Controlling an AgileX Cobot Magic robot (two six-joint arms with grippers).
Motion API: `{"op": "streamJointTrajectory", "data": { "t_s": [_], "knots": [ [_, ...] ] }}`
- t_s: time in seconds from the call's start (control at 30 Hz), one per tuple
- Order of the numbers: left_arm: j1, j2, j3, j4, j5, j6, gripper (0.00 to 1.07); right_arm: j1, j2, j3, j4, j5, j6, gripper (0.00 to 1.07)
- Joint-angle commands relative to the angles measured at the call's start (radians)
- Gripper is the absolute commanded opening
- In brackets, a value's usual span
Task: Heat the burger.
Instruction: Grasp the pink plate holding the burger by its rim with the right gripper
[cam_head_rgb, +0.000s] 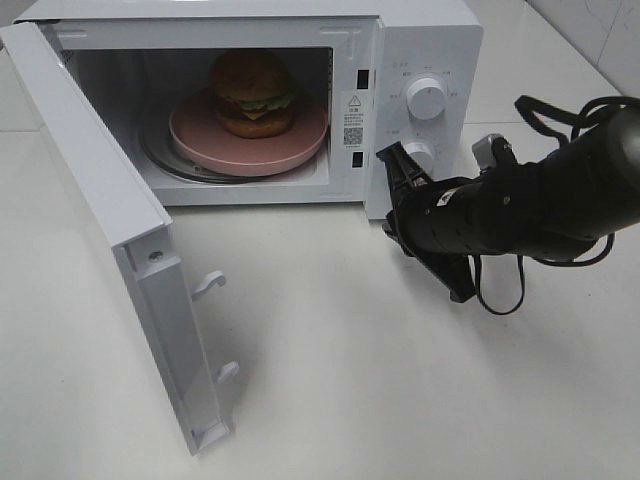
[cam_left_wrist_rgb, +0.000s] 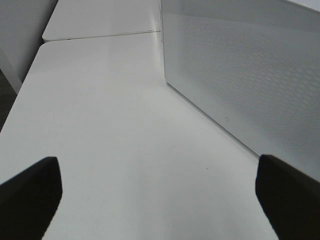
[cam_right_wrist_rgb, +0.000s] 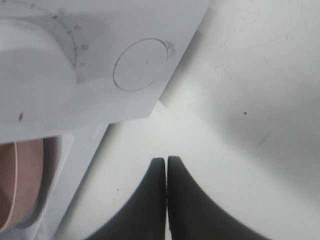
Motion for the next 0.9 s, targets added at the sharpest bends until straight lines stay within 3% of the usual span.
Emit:
{"op": "streamJointTrajectory", "data": {
  "t_s": [0.03,0.53,0.73,0.8,0.9],
  "knots": [
    [0.005,-0.018,0.003,-0.002,0.000,-0.003,0.98,-0.007,-0.074,-0.001,-0.018,0.125,-0.214,0.00],
    [0.005,-0.018,0.003,-0.002,0.000,-0.003,0.98,-0.008,-0.251,-0.012,-0.030,0.496,-0.771,0.02],
    [0.005,-0.018,0.003,-0.002,0.000,-0.003,0.98,-0.008,-0.261,-0.087,-0.122,0.766,-0.903,0.02],
    [0.005,-0.018,0.003,-0.002,0.000,-0.003,0.98,-0.008,-0.261,-0.153,-0.209,0.916,-0.934,0.03],
    [0.005,-0.018,0.003,-0.002,0.000,-0.003,0.98,-0.008,-0.261,-0.172,-0.238,0.951,-0.946,0.03]
  ]
}}
